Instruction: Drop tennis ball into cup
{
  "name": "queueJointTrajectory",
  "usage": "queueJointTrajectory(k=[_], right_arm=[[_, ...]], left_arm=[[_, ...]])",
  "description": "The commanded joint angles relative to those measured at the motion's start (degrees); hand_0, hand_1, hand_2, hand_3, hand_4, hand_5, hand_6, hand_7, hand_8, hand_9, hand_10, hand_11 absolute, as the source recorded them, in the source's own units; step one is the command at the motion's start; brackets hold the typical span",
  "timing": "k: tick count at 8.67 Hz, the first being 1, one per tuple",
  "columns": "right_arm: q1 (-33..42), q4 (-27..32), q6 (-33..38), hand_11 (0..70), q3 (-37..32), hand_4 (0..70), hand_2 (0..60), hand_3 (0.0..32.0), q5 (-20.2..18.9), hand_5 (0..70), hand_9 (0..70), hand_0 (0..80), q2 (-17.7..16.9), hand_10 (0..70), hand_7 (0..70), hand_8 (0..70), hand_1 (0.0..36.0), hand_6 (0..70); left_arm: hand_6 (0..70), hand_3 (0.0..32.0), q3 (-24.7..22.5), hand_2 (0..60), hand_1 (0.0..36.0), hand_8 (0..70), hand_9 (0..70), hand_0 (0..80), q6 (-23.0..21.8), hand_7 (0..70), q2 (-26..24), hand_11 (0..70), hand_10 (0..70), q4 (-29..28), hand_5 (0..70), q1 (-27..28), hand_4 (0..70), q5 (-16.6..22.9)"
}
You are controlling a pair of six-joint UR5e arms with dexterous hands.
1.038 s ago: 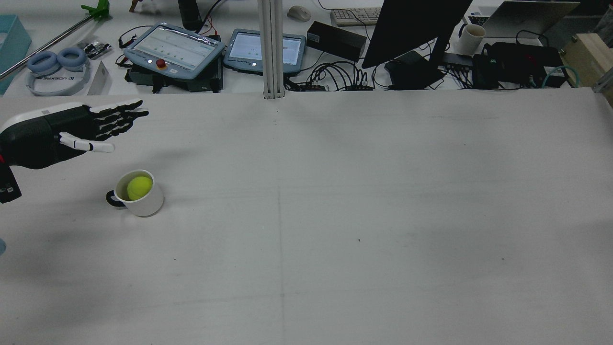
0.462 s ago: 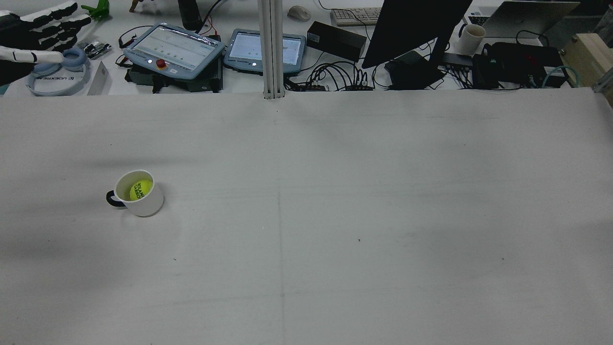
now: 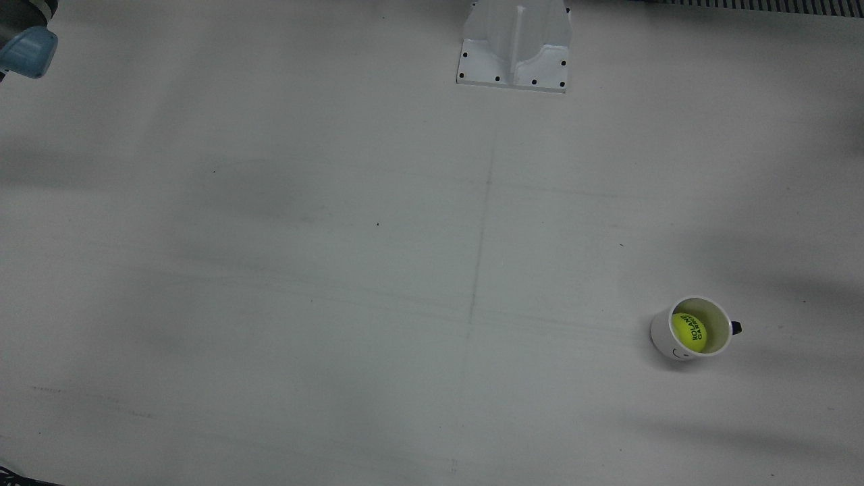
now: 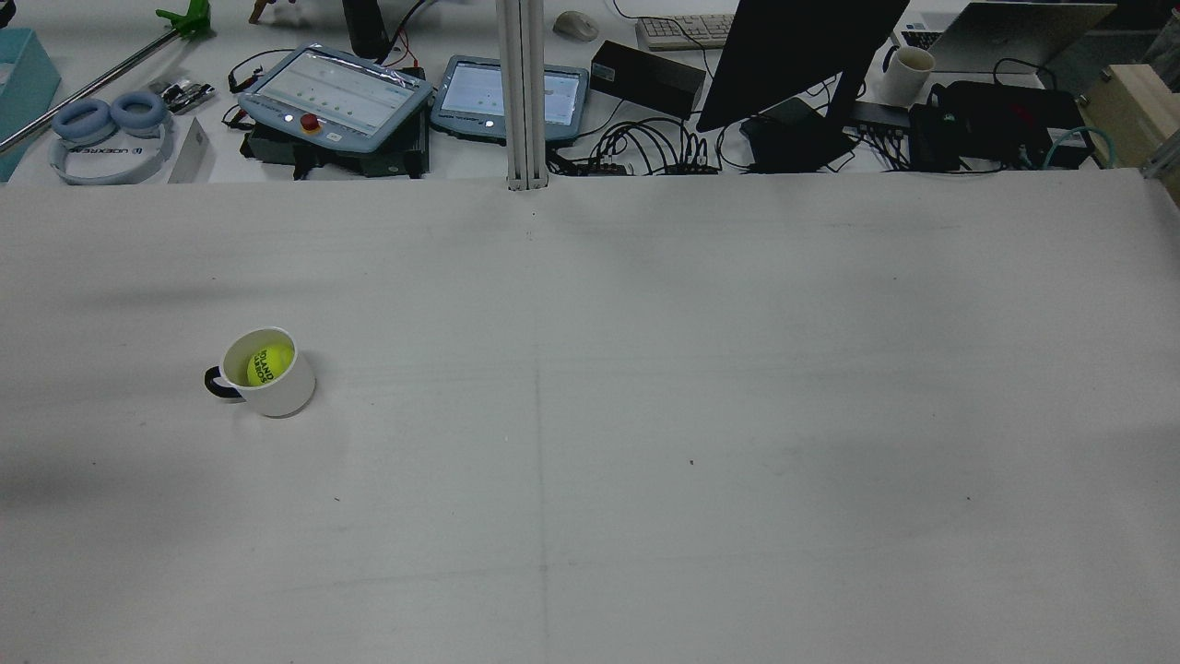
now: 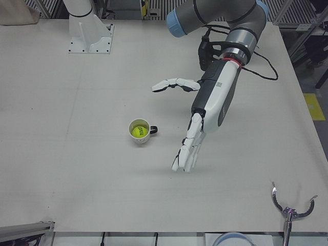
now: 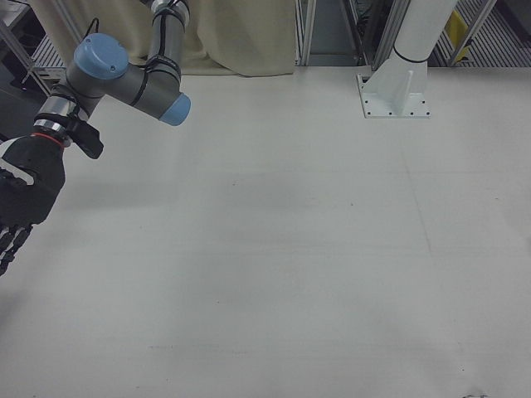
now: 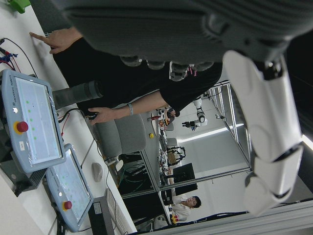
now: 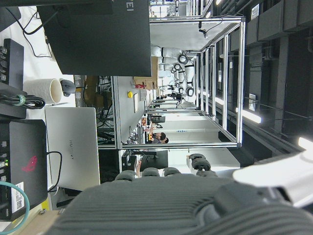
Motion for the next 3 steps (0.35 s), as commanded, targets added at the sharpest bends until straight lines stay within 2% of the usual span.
queueJointTrajectory(k=[1, 3], right_arm=[[-0.1, 0.0, 0.1, 0.0, -0.2, 0.0, 0.0, 0.0, 0.0, 0.0, 0.0, 0.0, 0.0, 0.0, 0.0, 0.0, 0.0, 0.0], [-0.1, 0.1, 0.1, 0.0, -0.2, 0.0, 0.0, 0.0, 0.0, 0.0, 0.0, 0.0, 0.0, 0.0, 0.0, 0.0, 0.0, 0.0]], left_arm=[[0.2, 0.0, -0.3, 24.5, 18.4, 0.0, 0.6, 43.2, 0.0, 10.0, 0.9, 0.0, 0.0, -0.5, 0.3, -1.3, 0.0, 0.2], [0.1, 0.0, -0.2, 22.9, 19.8, 0.0, 0.5, 45.6, 0.0, 9.7, 1.2, 0.0, 0.0, -0.2, 0.2, -1.5, 0.0, 0.2]])
